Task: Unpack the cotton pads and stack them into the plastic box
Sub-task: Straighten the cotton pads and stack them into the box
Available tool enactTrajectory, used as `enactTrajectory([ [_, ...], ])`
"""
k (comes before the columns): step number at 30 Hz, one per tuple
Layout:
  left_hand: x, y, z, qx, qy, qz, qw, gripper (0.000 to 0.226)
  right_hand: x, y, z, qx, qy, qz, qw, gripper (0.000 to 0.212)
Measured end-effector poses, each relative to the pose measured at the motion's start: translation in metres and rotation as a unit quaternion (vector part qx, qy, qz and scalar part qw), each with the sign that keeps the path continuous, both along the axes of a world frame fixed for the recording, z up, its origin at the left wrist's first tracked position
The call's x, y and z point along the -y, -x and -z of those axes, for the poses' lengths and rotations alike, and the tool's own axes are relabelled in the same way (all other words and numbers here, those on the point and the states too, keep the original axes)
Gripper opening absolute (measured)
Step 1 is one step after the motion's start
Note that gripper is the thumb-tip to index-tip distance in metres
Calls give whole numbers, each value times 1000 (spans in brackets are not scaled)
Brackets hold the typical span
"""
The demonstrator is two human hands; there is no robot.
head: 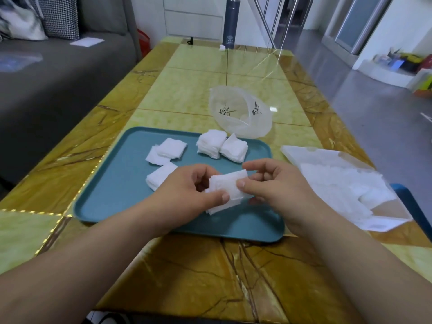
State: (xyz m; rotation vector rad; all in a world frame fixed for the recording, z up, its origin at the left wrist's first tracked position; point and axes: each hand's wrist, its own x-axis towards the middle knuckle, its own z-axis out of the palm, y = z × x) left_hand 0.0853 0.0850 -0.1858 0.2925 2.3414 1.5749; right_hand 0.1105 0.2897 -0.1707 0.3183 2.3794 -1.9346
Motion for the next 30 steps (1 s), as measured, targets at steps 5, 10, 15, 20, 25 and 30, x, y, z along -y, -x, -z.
enactTrajectory([
  [5,-3,-2,-3,21,-51,-10,998,16,0,-1,-1,-7,7,2,1000,11],
  [10,-2,-1,-1,27,-68,-12,997,14,-3,0,-2,-13,2,49,999,11],
  [15,-1,2,3,18,-47,-52,997,16,-3,2,0,-23,27,78,996,13],
  [20,2,4,4,17,-47,-78,996,16,-6,2,-3,-22,72,97,992,13],
  [25,3,5,-2,-19,-19,-95,995,16,-4,2,-1,-10,69,88,994,11],
  [30,-1,-1,-12,-69,15,-78,994,31,-4,1,-5,-23,108,52,993,10],
])
